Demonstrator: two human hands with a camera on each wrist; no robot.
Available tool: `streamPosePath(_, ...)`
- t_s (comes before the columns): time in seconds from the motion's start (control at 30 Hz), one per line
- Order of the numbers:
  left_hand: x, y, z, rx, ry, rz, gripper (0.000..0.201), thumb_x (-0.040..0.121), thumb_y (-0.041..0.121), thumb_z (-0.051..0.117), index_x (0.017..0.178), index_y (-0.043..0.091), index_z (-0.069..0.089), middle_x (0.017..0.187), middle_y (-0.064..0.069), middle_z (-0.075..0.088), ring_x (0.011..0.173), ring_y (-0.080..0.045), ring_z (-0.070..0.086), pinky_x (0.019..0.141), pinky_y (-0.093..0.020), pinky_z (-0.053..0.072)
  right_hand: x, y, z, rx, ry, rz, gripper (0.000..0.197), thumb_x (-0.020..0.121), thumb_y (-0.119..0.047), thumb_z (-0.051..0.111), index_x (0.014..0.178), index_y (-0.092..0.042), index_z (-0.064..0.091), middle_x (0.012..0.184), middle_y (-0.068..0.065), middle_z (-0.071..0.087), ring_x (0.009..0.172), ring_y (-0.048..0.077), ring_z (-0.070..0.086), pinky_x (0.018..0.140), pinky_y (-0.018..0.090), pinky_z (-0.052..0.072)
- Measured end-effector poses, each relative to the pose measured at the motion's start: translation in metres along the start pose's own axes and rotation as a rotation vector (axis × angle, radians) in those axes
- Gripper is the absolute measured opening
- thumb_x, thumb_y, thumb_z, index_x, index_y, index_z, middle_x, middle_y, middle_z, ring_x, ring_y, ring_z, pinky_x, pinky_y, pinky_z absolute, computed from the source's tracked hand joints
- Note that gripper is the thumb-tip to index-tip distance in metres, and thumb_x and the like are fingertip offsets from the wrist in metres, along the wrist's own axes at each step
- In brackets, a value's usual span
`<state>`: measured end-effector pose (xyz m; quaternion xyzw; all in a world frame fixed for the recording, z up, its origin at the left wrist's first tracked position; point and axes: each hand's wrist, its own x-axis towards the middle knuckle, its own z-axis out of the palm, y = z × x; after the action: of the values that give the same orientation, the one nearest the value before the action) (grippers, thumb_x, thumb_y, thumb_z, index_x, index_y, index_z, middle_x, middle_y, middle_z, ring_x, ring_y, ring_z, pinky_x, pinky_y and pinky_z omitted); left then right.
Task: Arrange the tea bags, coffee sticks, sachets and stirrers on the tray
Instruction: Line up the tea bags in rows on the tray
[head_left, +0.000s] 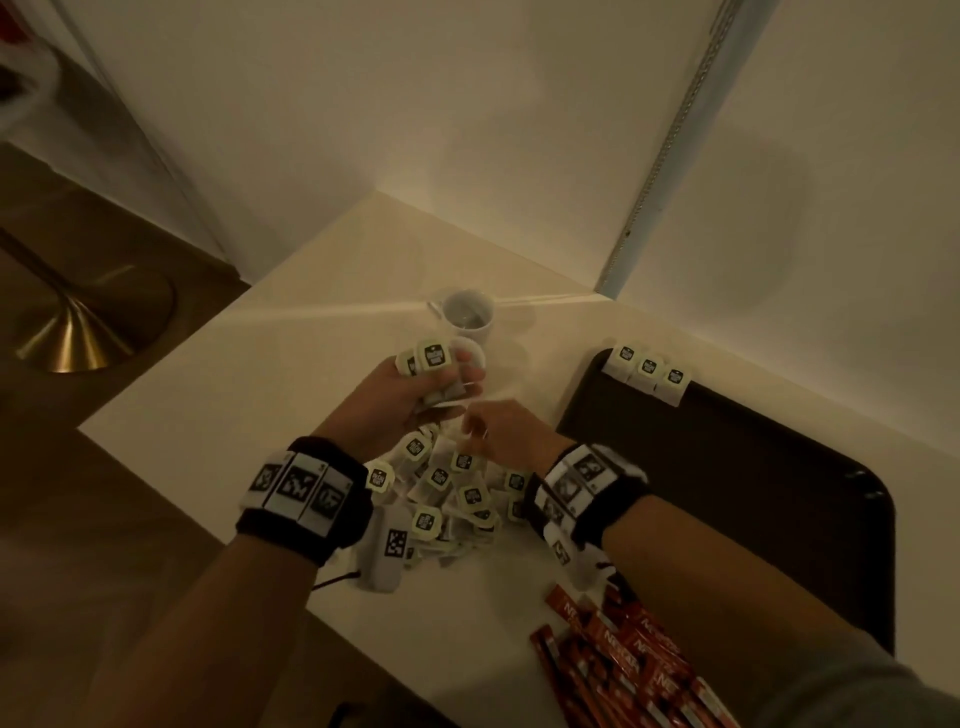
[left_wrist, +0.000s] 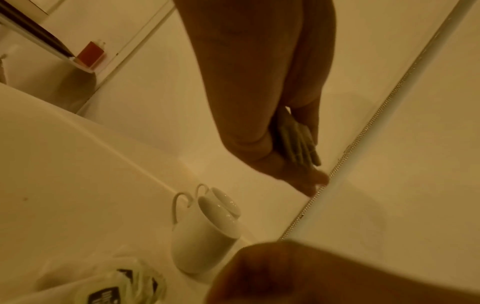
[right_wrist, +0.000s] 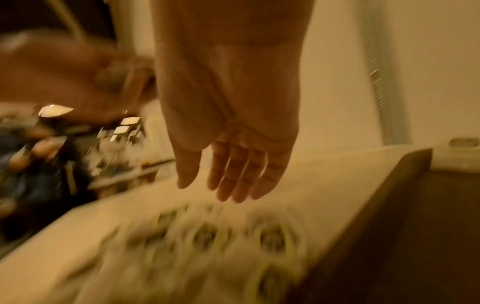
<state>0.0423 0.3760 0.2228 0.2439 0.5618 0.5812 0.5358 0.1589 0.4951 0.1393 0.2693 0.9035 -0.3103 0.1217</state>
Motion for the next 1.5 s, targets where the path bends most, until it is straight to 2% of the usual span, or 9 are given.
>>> streamPosePath(0.13, 0.002, 0.005, 0.009, -0.017, 0.097, 0.063, 0.014, 0.091, 0.015, 0.058, 0.103, 0.014, 0.066, 0.091, 0.004, 0.074, 0.087, -0.011, 0.070, 0.064, -0.017, 0.052, 0.006, -0.007, 0.031, -0.190, -0.023, 0.020, 0.043, 0.078, -0.035, 0.068, 0.112, -0.016, 0.049, 0.114, 0.005, 0.056, 0.103, 0.025, 0.052, 0.091, 0.041, 0.042)
streamPosePath(0.37, 0.007, 0.015, 0.012, -0.207, 0.081, 0.110, 0.027, 0.094, 0.000, 0.043, 0.115, 0.011, 0.057, 0.086, -0.008, 0.061, 0.078, -0.019, 0.065, 0.071, -0.028, 0.056, 0.009, -0.012, 0.025, -0.085, -0.025, -0.043, 0.017, 0.084, -0.020, 0.062, 0.095, -0.007, 0.063, 0.098, 0.010, 0.063, 0.094, 0.025, 0.058, 0.083, 0.034, 0.041)
streamPosePath(0.47, 0.012, 0.018, 0.007, -0.270, 0.133, 0.087, 0.027, 0.091, -0.005, 0.038, 0.105, 0.010, 0.056, 0.076, -0.005, 0.055, 0.072, -0.019, 0.056, 0.061, -0.030, 0.056, 0.000, -0.013, -0.009, 0.082, 0.054, -0.114, 0.021, 0.081, -0.017, 0.070, 0.097, -0.004, 0.065, 0.095, 0.007, 0.065, 0.086, 0.019, 0.058, 0.074, 0.021, 0.042)
streamPosePath(0.57, 0.013, 0.015, 0.007, -0.021, 0.185, 0.110, 0.010, 0.095, 0.012, 0.050, 0.091, 0.013, 0.059, 0.064, 0.002, 0.052, 0.058, -0.012, 0.047, 0.050, -0.022, 0.045, -0.020, -0.018, -0.063, 0.248, 0.162, -0.160, 0.026, 0.078, -0.015, 0.074, 0.101, -0.007, 0.065, 0.088, 0.000, 0.061, 0.070, 0.008, 0.054, 0.058, 0.006, 0.039)
streamPosePath(0.73, 0.016, 0.010, 0.032, 0.201, 0.030, 0.198, 0.011, 0.079, 0.015, 0.073, 0.088, 0.013, 0.066, 0.063, -0.002, 0.050, 0.054, -0.011, 0.045, 0.050, -0.022, 0.043, -0.064, -0.032, -0.146, 0.363, 0.341, -0.233, 0.024, 0.071, -0.013, 0.080, 0.090, -0.012, 0.067, 0.075, 0.004, 0.067, 0.060, -0.001, 0.055, 0.060, 0.007, 0.040)
streamPosePath(0.83, 0.019, 0.016, 0.058, 0.178, 0.027, 0.277, 0.004, 0.083, 0.009, 0.069, 0.084, 0.012, 0.066, 0.059, 0.004, 0.057, 0.054, -0.007, 0.052, 0.051, -0.020, 0.044, -0.082, -0.034, -0.177, 0.321, 0.372, -0.218, 0.019, 0.073, -0.016, 0.079, 0.088, -0.013, 0.068, 0.068, -0.002, 0.064, 0.060, 0.002, 0.055, 0.061, 0.008, 0.041)
streamPosePath(1.0, 0.030, 0.029, 0.092, 0.087, 0.027, 0.362, 0.032, 0.084, 0.004, 0.067, 0.061, 0.027, 0.065, 0.057, 0.009, 0.059, 0.058, -0.009, 0.058, 0.051, -0.021, 0.045, -0.103, -0.020, -0.196, 0.301, 0.500, -0.158, 0.019, 0.080, -0.031, 0.072, 0.091, -0.016, 0.069, 0.071, -0.014, 0.065, 0.067, 0.002, 0.060, 0.065, 0.014, 0.045)
streamPosePath(1.33, 0.038, 0.038, 0.125, -0.066, -0.028, 0.344, 0.016, 0.085, 0.001, 0.063, 0.081, 0.017, 0.065, 0.070, 0.002, 0.070, 0.063, -0.011, 0.067, 0.062, -0.018, 0.052, -0.124, 0.001, -0.201, 0.186, 0.697, -0.224, 0.010, 0.080, -0.034, 0.072, 0.083, -0.028, 0.065, 0.089, -0.003, 0.064, 0.080, 0.011, 0.059, 0.074, 0.023, 0.046)
streamPosePath(1.5, 0.039, 0.038, 0.126, -0.110, -0.092, 0.332, 0.011, 0.084, 0.005, 0.064, 0.093, 0.012, 0.066, 0.084, -0.004, 0.073, 0.079, -0.017, 0.070, 0.071, -0.021, 0.053, -0.126, 0.002, -0.201, 0.217, 0.719, -0.250, 0.005, 0.084, -0.028, 0.068, 0.083, -0.023, 0.069, 0.079, -0.011, 0.064, 0.069, -0.001, 0.054, 0.068, 0.009, 0.042)
